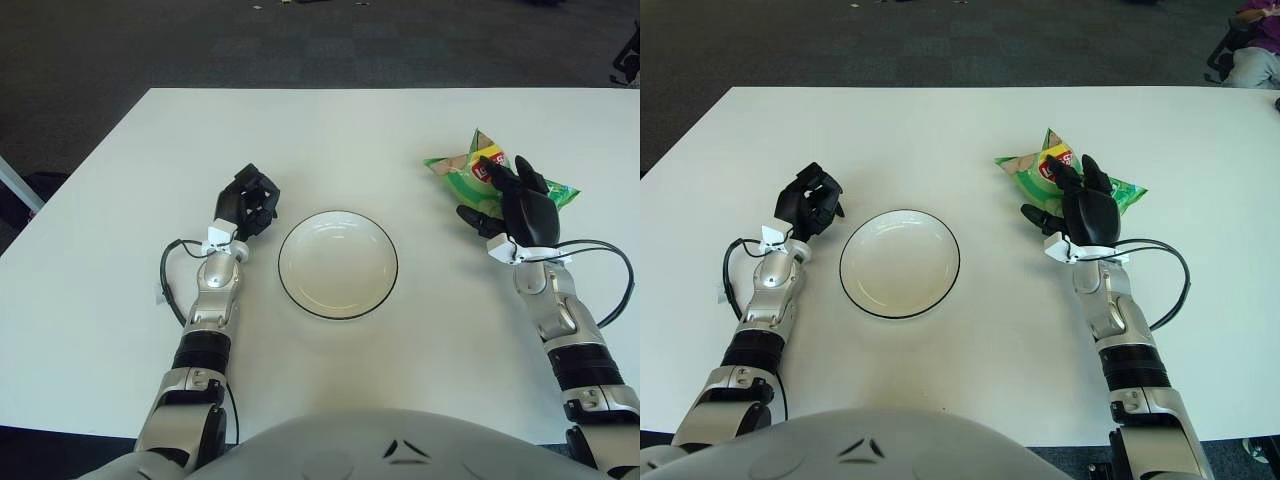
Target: Put the snack into the plate.
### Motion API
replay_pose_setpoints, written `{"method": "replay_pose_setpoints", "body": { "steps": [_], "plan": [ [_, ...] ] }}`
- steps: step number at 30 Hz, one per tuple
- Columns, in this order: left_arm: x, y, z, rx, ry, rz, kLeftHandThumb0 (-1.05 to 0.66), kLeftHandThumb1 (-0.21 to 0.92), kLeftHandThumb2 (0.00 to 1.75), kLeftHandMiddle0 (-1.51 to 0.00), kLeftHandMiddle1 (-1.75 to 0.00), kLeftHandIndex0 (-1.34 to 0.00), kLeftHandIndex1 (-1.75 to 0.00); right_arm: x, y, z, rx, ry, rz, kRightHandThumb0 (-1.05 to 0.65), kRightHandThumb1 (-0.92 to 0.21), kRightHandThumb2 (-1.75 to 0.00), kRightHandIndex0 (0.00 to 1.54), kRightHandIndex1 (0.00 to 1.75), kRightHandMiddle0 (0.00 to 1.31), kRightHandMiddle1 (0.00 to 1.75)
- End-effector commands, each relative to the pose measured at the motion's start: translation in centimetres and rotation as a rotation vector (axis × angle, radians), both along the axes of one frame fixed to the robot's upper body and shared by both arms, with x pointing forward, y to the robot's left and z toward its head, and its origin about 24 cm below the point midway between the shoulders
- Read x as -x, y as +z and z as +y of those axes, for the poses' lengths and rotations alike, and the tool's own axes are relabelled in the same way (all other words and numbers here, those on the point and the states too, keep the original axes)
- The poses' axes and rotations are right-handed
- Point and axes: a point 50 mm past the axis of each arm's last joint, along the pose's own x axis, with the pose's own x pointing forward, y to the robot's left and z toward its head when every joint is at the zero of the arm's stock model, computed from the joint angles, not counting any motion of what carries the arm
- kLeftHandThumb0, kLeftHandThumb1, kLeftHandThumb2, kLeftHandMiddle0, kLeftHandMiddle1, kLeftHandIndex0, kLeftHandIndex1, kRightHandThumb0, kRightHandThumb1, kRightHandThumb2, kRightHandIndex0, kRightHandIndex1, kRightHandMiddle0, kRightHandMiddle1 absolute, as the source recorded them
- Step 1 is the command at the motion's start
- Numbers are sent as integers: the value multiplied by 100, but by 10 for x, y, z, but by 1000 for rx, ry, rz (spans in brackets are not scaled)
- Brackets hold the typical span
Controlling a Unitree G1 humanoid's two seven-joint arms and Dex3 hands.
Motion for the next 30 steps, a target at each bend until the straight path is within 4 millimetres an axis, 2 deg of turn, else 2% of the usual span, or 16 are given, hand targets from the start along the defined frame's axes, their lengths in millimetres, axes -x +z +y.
{"method": "replay_pose_setpoints", "body": {
  "steps": [1, 9, 20, 24, 30],
  "plan": [
    [5, -11, 2, -3, 4, 45, -26, 92, 30, -94, -175, -74, -175, -3, 3, 0, 19, -1, -20, -96, -92, -72, 3, 0, 31, 2],
    [5, -11, 2, -1, 4, 46, -25, 92, 30, -94, -175, -74, -175, -10, -10, -5, 19, -40, 40, -97, -92, -73, 2, 0, 30, 2],
    [5, -11, 2, 0, 2, 45, -25, 92, 30, -94, -175, -74, -175, -15, -16, -11, 5, -82, 54, -96, -92, -70, 0, 0, 31, 2],
    [6, -11, 2, -2, 2, 44, -25, 92, 30, -94, -175, -74, -175, -18, -27, -13, -19, -165, 160, -92, -92, -59, 0, 0, 31, 2],
    [6, -10, 2, -3, 3, 42, -26, 92, 30, -94, -175, -74, -175, -20, -38, -15, 45, -233, 398, -93, -92, -47, 0, 0, 30, 1]
  ]
}}
